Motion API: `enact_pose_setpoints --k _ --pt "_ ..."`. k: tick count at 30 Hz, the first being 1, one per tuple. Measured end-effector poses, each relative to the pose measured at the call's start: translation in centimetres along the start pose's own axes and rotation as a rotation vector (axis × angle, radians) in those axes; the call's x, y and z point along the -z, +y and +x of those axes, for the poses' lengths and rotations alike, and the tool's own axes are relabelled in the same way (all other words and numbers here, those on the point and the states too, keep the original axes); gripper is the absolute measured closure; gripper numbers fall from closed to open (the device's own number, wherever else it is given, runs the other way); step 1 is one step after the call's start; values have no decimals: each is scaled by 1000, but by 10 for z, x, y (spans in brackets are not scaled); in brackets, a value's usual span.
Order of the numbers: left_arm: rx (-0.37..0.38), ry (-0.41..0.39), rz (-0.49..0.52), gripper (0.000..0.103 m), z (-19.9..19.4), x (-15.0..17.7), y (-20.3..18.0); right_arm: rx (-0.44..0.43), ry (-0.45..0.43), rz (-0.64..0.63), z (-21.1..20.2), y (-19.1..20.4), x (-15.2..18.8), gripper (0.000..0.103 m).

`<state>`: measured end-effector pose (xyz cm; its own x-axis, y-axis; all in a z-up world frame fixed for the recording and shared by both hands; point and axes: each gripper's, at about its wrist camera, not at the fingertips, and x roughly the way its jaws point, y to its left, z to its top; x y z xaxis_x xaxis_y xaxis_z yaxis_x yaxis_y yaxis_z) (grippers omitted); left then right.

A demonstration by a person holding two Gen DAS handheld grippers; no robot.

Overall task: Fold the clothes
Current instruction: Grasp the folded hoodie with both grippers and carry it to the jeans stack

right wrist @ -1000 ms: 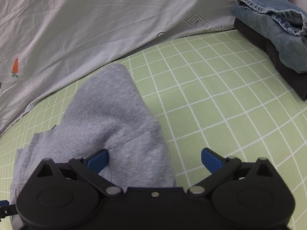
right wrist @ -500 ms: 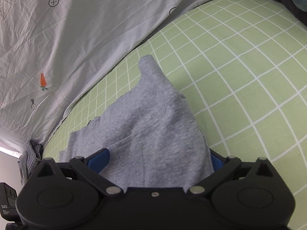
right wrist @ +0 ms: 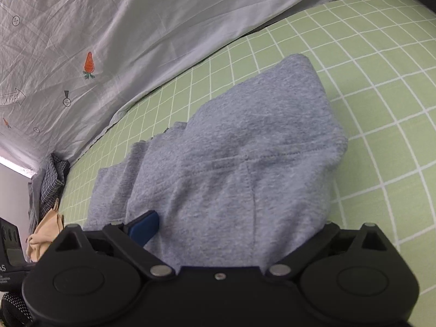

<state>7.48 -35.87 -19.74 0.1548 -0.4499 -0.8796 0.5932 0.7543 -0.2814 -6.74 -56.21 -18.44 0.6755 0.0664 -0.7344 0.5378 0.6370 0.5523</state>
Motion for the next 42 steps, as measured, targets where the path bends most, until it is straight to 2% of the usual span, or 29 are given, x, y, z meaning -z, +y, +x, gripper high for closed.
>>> enact_pose_setpoints --k 1,4,7,10,13,16,22,29,34,38,42 --pt "-2 -8 -7 15 -2 2 -1 -6 -10 16 0 1 3 30" --pt "14 -27 -33 44 -12 7 -1 -20 -53 50 -6 10 16 45" --pt "29 -45 -27 60 -27 14 -2 -19 -82 55 -20 22 27 50" --pt "37 -65 14 65 -45 23 -8 -15 -100 49 -39 34 40 51" --pt "56 -82 36 66 -65 39 -15 -24 -113 61 -62 42 55 51" --pt "107 -104 37 66 -84 52 -15 -9 -140 67 -88 44 68 51" --pt "189 -147 108 66 -121 73 -30 32 -245 88 -148 45 102 51" --pt "289 -122 200 66 -142 103 -62 100 -319 144 -212 24 140 51" --pt "265 -145 215 67 -149 122 -92 70 -307 189 -228 -10 140 51" --pt "203 -194 180 67 -148 129 -124 9 -277 123 -233 -36 120 51" --pt "206 -223 139 68 -142 123 -184 -57 -261 66 -252 -75 89 51"
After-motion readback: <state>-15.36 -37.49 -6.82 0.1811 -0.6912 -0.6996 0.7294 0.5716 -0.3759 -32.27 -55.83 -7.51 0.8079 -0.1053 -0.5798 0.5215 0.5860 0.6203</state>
